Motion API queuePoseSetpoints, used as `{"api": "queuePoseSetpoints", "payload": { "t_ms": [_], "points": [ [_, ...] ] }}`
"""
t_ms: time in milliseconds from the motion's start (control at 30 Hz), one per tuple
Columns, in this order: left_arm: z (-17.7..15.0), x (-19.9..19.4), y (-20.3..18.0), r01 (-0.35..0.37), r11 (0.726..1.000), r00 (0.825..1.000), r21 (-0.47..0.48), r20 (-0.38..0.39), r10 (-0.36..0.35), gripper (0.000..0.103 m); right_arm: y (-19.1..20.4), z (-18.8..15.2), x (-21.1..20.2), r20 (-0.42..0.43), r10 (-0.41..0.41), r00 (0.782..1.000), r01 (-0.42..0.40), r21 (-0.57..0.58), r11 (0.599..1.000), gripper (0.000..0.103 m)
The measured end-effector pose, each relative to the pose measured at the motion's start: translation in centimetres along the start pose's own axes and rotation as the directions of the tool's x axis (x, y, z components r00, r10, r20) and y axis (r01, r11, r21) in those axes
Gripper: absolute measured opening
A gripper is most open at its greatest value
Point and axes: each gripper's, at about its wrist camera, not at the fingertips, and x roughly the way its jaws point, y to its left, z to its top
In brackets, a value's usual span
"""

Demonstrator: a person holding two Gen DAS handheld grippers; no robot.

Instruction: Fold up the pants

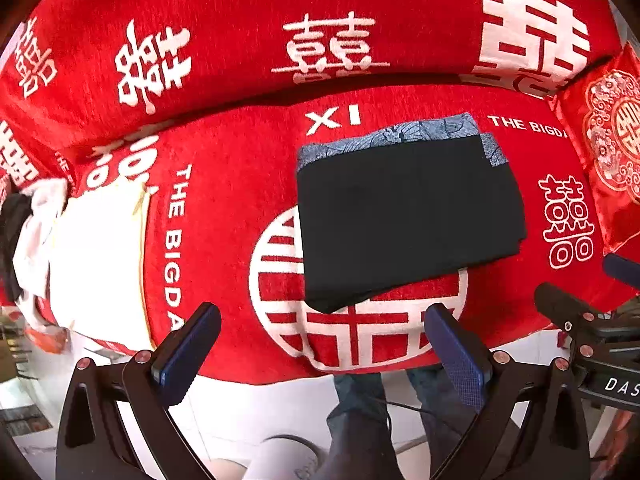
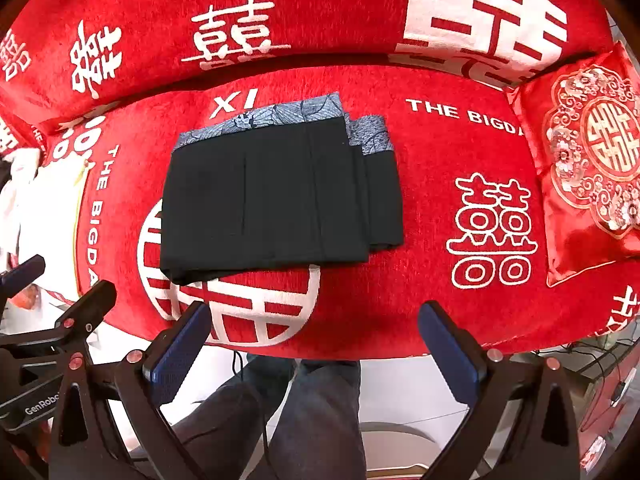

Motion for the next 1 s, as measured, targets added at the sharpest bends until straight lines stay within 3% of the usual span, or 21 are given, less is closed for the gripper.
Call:
{"api": "queuePoseSetpoints", "payload": {
  "t_ms": [633,1000],
  "points": [
    [-1.4,-1.7,2.6,0.06,0.998,0.996,-0.033,0.071,-0.057,0.102,2.1,-1.4,-2.4,0.053,-0.071,0.996,0.071,0.006,0.997,0.103],
    [-1.8,-2.2,2.8,0.051,0.997,0.995,-0.049,0.091,-0.047,0.102,2.5,-1.8,-3.0,0.077,-0.085,0.993,0.086,-0.005,0.996,0.103]
  ]
}}
